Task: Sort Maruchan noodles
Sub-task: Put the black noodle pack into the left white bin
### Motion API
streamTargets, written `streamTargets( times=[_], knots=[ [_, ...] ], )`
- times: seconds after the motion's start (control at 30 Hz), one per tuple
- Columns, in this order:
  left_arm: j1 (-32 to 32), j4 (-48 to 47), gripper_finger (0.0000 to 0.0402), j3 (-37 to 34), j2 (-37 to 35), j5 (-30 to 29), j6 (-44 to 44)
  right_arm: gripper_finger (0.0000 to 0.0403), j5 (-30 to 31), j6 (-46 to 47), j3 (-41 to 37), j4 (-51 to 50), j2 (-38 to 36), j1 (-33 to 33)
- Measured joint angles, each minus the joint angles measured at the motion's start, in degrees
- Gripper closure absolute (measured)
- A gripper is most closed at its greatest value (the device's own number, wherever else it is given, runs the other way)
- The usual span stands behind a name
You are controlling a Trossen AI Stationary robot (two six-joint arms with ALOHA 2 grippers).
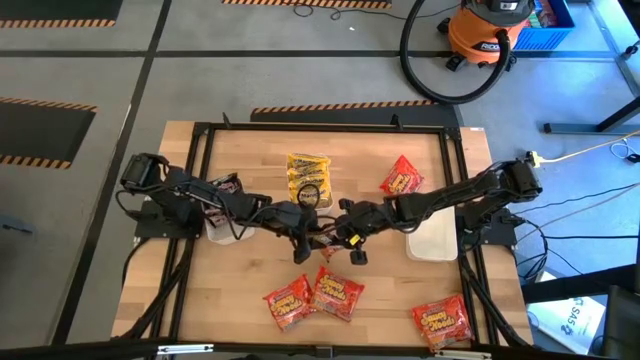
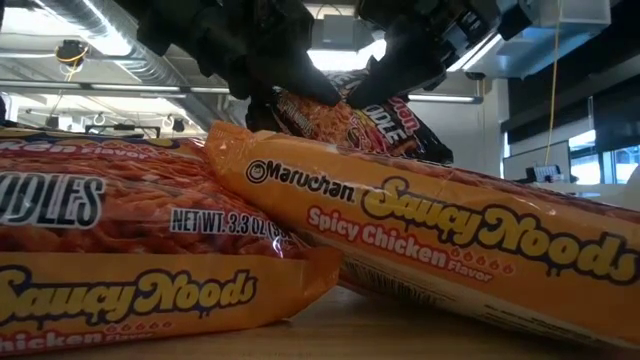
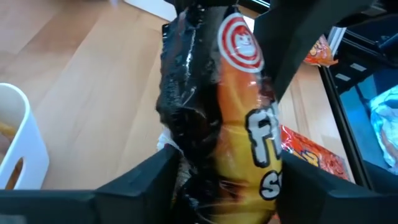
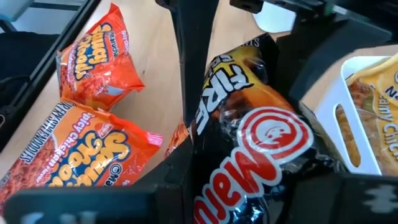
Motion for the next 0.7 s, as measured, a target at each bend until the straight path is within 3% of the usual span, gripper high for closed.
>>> streamTargets(
  times=[0.23,0.43,0.53,0.7],
  knots=[
    [0.0,0.2,0.0250,0.0,0.0,0.4,2.0,0.0293,-0.1,1.3,0.0,0.1,0.0,0.0],
    [0.0,0.1,0.0256,0.0,0.0,0.0,3.4,0.0221,0.5,1.1,0.1,-1.1,0.0,0.0],
    [0.1,-0.3,0.0262,-0.1,0.0,-0.3,4.3,0.0188,0.5,0.0,2.5,-8.4,0.0,0.0],
    [-0.1,-1.2,0.0265,-0.1,-0.6,-0.2,6.4,0.0162,0.8,1.5,11.3,-29.0,-0.1,0.0]
  ],
)
